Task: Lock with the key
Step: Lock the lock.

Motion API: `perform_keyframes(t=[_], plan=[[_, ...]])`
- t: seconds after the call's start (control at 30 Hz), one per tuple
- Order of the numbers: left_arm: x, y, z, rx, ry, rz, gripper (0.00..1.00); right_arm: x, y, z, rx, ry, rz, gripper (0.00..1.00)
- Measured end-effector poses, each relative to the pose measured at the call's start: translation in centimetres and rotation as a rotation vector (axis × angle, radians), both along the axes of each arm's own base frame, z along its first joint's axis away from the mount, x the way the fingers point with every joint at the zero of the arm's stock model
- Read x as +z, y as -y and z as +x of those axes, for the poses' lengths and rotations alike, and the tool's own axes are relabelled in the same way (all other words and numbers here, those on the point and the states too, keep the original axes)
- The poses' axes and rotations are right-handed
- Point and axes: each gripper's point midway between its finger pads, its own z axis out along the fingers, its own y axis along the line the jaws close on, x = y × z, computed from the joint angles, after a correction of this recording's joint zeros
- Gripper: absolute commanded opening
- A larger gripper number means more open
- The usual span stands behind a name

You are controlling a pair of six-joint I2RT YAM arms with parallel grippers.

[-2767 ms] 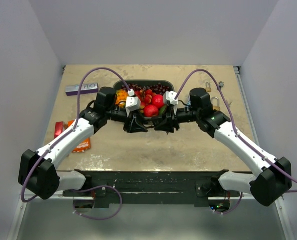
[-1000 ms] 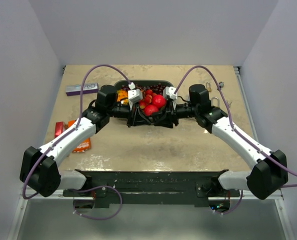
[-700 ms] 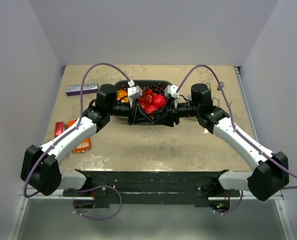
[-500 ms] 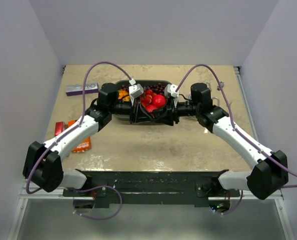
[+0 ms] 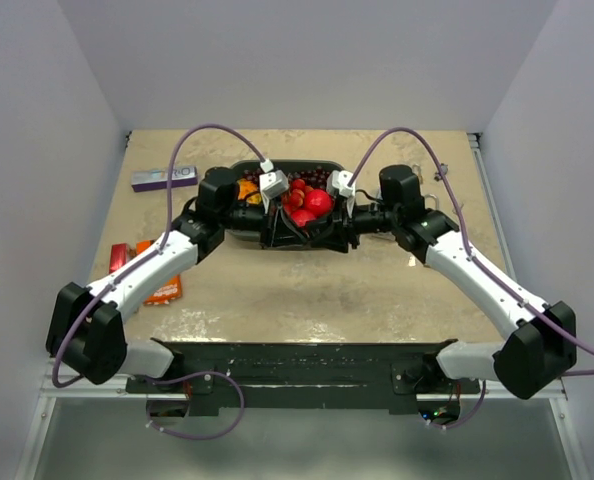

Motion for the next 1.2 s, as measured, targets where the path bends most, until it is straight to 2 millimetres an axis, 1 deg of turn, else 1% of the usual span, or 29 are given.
perform_keyframes(t=[0.03,0.07,0.13,0.17,0.23,0.27,0.3,0.37,0.47,0.53,0.67,0.8,0.9,0.97,1.03,1.13,1.17,1.2], plan=[[0.1,-0.1,-0.1,-0.002,0.009,-0.001,0.0,0.2,0.1,-0.1,0.007,0.01,-0.002,0.13],[0.3,-0.2,-0.3,-0.006,0.021,-0.004,0.0,0.5,0.2,-0.3,0.015,0.021,-0.001,0.2],[0.6,-0.4,-0.9,-0.018,0.047,-0.008,0.0,1.0,0.3,-0.8,0.035,0.036,0.006,0.24],[0.8,-0.6,-1.1,-0.025,0.063,-0.008,0.0,1.1,0.4,-1.0,0.048,0.042,0.007,0.36],[0.9,-0.8,-1.5,-0.037,0.096,-0.004,0.0,1.3,0.7,-1.3,0.071,0.052,0.004,0.5],[0.9,-1.0,-1.6,-0.046,0.112,-0.001,0.0,1.2,0.8,-1.4,0.078,0.057,-0.001,0.6],[0.8,-1.1,-1.8,-0.055,0.122,0.002,0.0,0.9,1.0,-1.5,0.085,0.062,-0.014,0.63],[0.7,-1.3,-1.8,-0.065,0.165,0.009,0.0,-0.2,1.6,-2.0,0.096,0.037,-0.051,0.65],[0.0,-1.8,-1.8,-0.074,0.198,0.03,0.0,-1.4,2.6,-2.4,0.098,0.01,-0.094,0.67],[-0.6,-2.0,-1.8,-0.079,0.204,0.045,0.0,-1.8,3.3,-2.4,0.088,-0.002,-0.112,0.69],[-1.7,-2.3,-2.0,-0.089,0.209,0.074,0.0,-2.3,4.5,-2.4,0.068,-0.025,-0.14,0.68],[-2.3,-2.5,-2.1,-0.101,0.227,0.094,0.0,-1.7,5.3,-2.5,0.057,-0.015,-0.146,0.62],[-2.9,-2.6,-2.1,-0.109,0.226,0.107,0.0,-1.1,5.4,-2.7,0.059,0.002,-0.14,0.62],[-3.3,-2.6,-2.1,-0.114,0.223,0.115,0.0,-0.9,5.4,-2.7,0.063,0.006,-0.136,0.59],[-3.8,-2.6,-2.0,-0.119,0.221,0.124,0.0,-0.9,5.3,-2.6,0.063,0.009,-0.135,0.56],[-4.3,-2.7,-2.1,-0.126,0.209,0.136,0.0,-0.6,5.2,-2.4,0.064,0.012,-0.13,0.44],[-4.5,-2.7,-2.1,-0.127,0.206,0.139,0.0,-0.6,5.1,-2.3,0.064,0.012,-0.128,0.38],[-4.6,-2.7,-2.1,-0.128,0.201,0.141,0.0,-0.6,5.1,-2.2,0.063,0.012,-0.128,0.36]])
